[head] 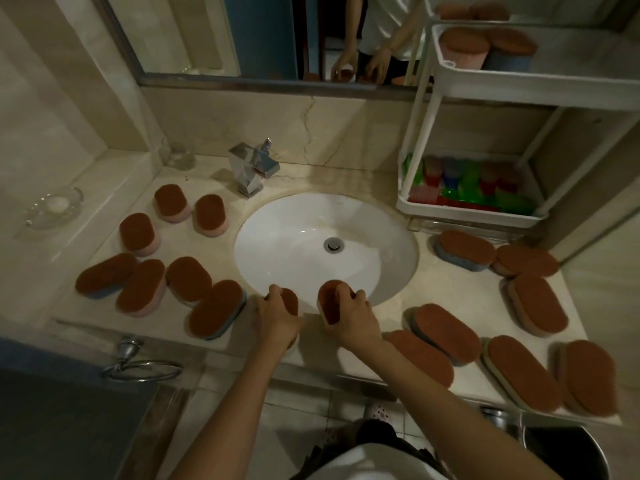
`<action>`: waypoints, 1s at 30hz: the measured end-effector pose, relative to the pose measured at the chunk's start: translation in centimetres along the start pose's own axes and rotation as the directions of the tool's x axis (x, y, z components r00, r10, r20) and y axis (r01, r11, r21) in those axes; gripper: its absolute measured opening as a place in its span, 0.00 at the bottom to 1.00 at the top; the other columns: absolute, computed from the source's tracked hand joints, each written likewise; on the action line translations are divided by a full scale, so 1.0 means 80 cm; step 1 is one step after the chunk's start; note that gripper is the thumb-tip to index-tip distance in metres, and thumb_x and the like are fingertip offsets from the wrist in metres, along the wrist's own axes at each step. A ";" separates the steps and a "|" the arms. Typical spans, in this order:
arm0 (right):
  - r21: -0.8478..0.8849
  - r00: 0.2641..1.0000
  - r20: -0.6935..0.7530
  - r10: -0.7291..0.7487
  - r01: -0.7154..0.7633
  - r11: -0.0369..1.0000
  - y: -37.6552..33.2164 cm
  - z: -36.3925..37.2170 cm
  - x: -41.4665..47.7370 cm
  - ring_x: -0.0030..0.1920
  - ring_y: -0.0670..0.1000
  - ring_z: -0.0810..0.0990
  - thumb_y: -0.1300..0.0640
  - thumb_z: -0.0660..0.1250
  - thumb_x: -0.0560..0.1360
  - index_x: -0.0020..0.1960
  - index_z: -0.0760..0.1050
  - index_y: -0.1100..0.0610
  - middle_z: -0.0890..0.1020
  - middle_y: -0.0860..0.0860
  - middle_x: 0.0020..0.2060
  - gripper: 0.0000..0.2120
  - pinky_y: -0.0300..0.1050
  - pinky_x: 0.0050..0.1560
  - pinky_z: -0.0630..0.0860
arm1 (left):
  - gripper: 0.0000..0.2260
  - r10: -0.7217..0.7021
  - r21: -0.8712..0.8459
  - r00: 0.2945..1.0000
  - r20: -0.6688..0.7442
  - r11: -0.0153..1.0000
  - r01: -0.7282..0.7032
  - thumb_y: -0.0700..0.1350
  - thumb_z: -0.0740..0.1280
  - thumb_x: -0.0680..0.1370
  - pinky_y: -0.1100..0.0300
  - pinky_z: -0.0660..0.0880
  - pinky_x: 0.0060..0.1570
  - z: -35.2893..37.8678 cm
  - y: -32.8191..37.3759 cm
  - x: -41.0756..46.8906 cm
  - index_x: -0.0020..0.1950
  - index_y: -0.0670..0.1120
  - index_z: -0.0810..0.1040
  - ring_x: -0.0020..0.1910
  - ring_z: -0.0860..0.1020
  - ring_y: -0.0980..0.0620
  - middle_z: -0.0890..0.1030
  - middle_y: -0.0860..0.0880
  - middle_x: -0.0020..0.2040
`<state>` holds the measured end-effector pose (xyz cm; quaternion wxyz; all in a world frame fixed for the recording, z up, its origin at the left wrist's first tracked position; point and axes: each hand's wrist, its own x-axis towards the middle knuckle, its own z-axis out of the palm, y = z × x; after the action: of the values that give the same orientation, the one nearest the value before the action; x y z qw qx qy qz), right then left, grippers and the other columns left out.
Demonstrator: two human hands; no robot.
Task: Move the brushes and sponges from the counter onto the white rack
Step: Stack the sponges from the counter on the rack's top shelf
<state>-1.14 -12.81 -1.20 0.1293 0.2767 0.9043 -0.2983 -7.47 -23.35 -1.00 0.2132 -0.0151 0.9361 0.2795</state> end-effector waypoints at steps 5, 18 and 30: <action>0.118 0.964 -0.257 -0.064 0.097 0.988 0.004 -0.097 0.009 0.61 0.62 0.71 0.53 0.71 0.69 0.69 0.59 0.55 0.67 0.59 0.63 0.33 0.53 0.59 0.74 | 0.29 0.198 -0.141 0.974 -0.110 0.967 -0.213 0.43 0.73 0.69 0.46 0.69 0.67 -0.031 0.093 -0.007 0.66 0.49 0.64 0.68 0.66 0.41 0.64 0.44 0.68; 0.186 0.560 -0.829 0.001 0.273 0.944 0.053 -0.358 -0.007 0.56 0.56 0.75 0.55 0.71 0.69 0.64 0.67 0.54 0.68 0.55 0.63 0.25 0.39 0.48 0.68 | 0.26 0.661 -0.265 0.718 -0.216 0.668 -0.695 0.43 0.72 0.67 0.54 0.69 0.60 -0.080 0.384 -0.071 0.63 0.50 0.68 0.63 0.70 0.44 0.70 0.45 0.64; 0.342 0.636 -0.761 0.130 0.222 0.913 0.097 -0.535 0.096 0.58 0.55 0.77 0.53 0.69 0.72 0.66 0.70 0.56 0.76 0.57 0.61 0.24 0.43 0.53 0.72 | 0.22 0.676 -0.385 0.718 -0.166 0.626 -0.678 0.48 0.70 0.70 0.56 0.68 0.49 -0.093 0.555 -0.040 0.62 0.49 0.68 0.52 0.71 0.49 0.73 0.46 0.62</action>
<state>-5.88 21.81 25.86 -0.3362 0.3740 0.7968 -0.3351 -14.04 9.86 28.89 0.0818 0.2912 0.7902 0.5331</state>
